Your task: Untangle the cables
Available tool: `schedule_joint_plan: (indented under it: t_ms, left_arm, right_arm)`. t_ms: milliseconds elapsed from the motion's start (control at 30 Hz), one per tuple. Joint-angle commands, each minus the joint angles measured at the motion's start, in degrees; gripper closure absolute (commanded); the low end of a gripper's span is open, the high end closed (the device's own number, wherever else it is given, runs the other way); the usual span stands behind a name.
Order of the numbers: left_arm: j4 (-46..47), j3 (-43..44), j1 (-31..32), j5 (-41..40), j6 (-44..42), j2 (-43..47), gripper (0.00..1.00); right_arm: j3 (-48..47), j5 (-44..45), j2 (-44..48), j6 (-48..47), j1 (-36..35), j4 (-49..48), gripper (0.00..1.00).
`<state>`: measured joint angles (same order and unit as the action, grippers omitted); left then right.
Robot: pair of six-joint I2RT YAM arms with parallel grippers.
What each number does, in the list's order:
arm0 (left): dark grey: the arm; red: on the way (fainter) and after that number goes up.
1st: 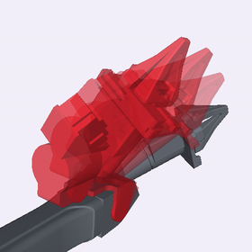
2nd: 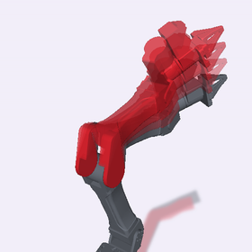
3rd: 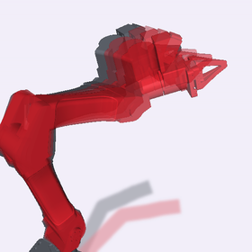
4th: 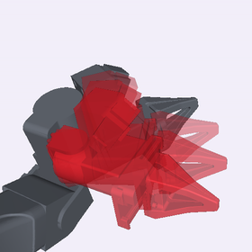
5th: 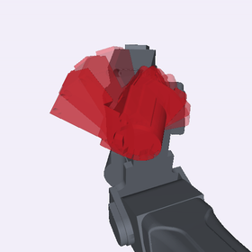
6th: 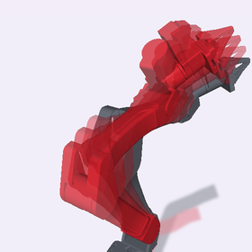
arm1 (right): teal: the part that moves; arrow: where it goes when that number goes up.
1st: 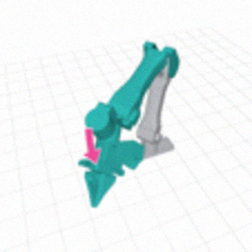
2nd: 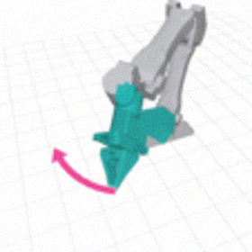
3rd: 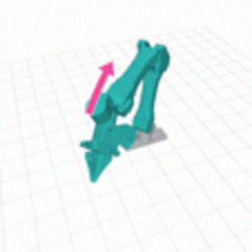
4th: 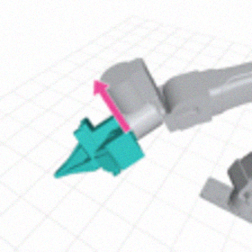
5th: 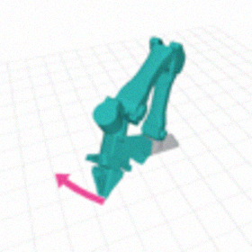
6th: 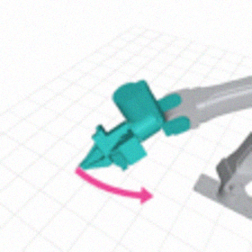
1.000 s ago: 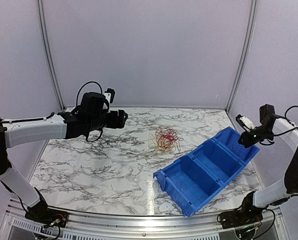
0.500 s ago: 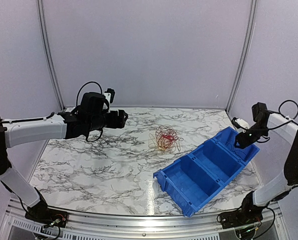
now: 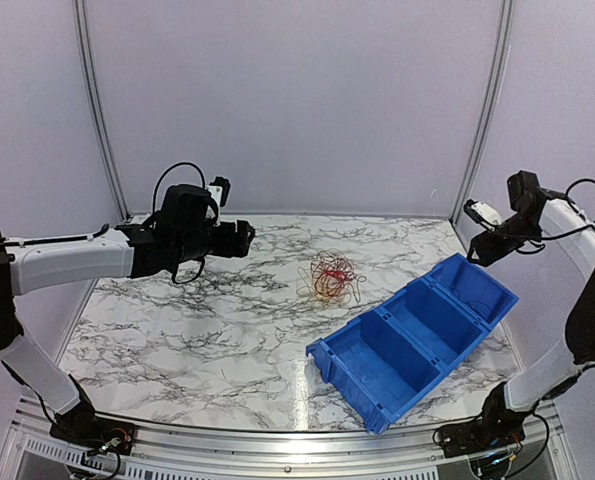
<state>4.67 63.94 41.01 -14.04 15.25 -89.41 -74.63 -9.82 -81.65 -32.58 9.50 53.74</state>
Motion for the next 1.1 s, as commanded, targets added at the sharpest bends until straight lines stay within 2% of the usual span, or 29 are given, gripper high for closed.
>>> schedule_joint_plan:
  t_ms: [0,100,233,367,633,933,1067]
  left_arm:
    - [-0.2,1.2,-0.3,-0.5,-2.6,-1.3,0.11]
    - [0.0,1.2,-0.5,1.8,-5.2,-1.5,0.11]
    - [1.5,0.2,-0.9,0.6,-7.7,-1.7,0.11]
    - [1.6,0.3,-1.9,2.0,-8.0,-1.9,0.11]
    - [2.0,0.1,-2.4,7.0,-8.3,-3.0,0.13]
    - [-0.6,1.6,-2.4,7.4,-4.9,-3.9,0.15]
    - [-1.0,1.9,-2.5,7.1,-4.5,-4.3,0.15]
  right_arm:
    - [-7.3,-6.1,-3.1,1.5,-2.0,-2.8,0.39]
    - [-9.8,-8.8,-4.8,1.5,-4.2,-4.7,0.39]
    - [-10.1,-9.3,-6.0,-0.1,-9.2,-8.6,0.40]
    - [-10.1,-9.4,-8.3,-1.1,-15.7,-12.2,0.40]
    - [-15.9,-13.8,-16.1,0.1,-26.0,-14.2,0.45]
    - [-26.0,-13.1,-28.0,4.6,-34.7,-16.8,0.61]
    - [-29.5,-8.9,-34.1,4.8,-37.7,-16.2,0.69]
